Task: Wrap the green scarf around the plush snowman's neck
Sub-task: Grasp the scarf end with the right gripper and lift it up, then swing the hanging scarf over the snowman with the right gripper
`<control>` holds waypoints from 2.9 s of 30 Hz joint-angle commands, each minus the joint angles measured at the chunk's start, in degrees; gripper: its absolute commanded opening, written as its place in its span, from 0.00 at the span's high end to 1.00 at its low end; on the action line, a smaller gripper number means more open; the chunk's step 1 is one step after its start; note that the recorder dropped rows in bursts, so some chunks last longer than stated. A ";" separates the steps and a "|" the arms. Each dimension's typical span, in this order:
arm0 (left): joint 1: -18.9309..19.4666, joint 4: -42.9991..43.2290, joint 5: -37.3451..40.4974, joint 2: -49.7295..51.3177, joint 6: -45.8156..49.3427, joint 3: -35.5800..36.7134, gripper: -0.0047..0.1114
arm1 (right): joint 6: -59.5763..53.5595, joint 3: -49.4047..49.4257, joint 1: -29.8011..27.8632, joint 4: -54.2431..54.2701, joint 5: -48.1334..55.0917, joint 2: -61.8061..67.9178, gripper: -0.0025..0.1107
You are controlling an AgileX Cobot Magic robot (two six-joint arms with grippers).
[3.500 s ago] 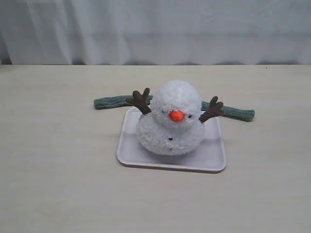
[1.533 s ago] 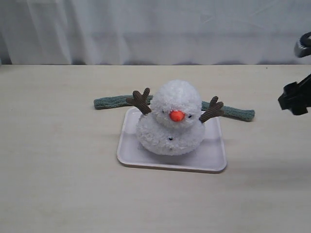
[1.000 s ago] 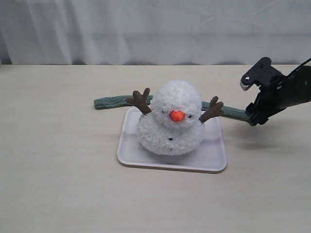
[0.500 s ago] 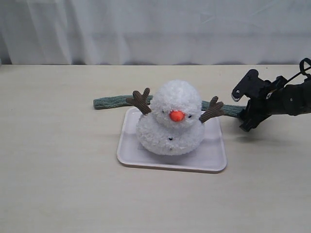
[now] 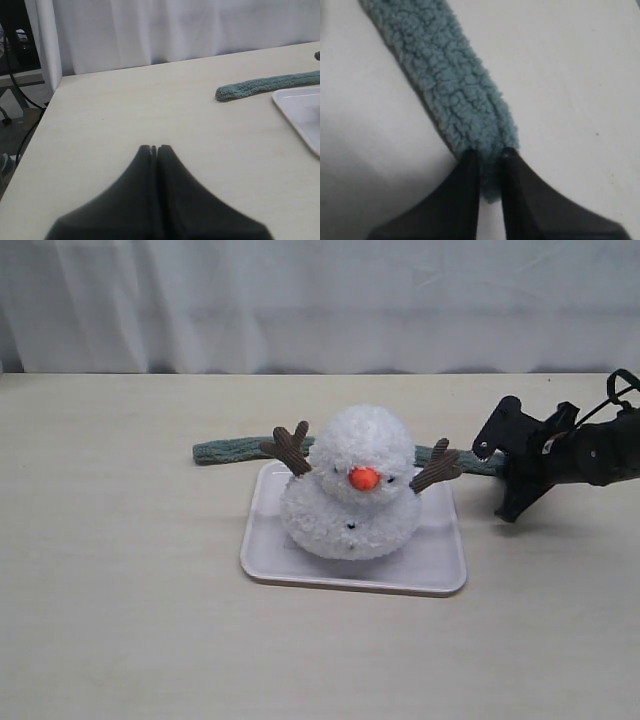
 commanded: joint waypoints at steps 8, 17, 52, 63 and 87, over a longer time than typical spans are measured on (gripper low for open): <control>-0.44 -0.08 -0.70 -0.08 -0.21 0.13 0.96 | 0.04 0.56 -0.15 0.86 11.26 -6.43 0.94; -0.44 -0.08 -0.70 -0.08 -0.21 0.13 0.96 | 0.04 0.56 2.40 5.43 17.75 -18.76 0.94; -0.44 -0.08 -0.84 -0.08 -0.21 0.13 0.96 | 3.58 0.46 37.89 8.72 5.12 -64.74 0.94; -0.44 -0.08 -0.84 -0.08 -0.21 0.13 0.96 | 4.62 0.46 51.45 8.86 6.85 -72.30 0.94; -0.44 -0.08 -0.80 -0.08 -0.21 0.13 0.96 | 12.20 0.56 43.29 -4.38 16.25 -54.95 0.94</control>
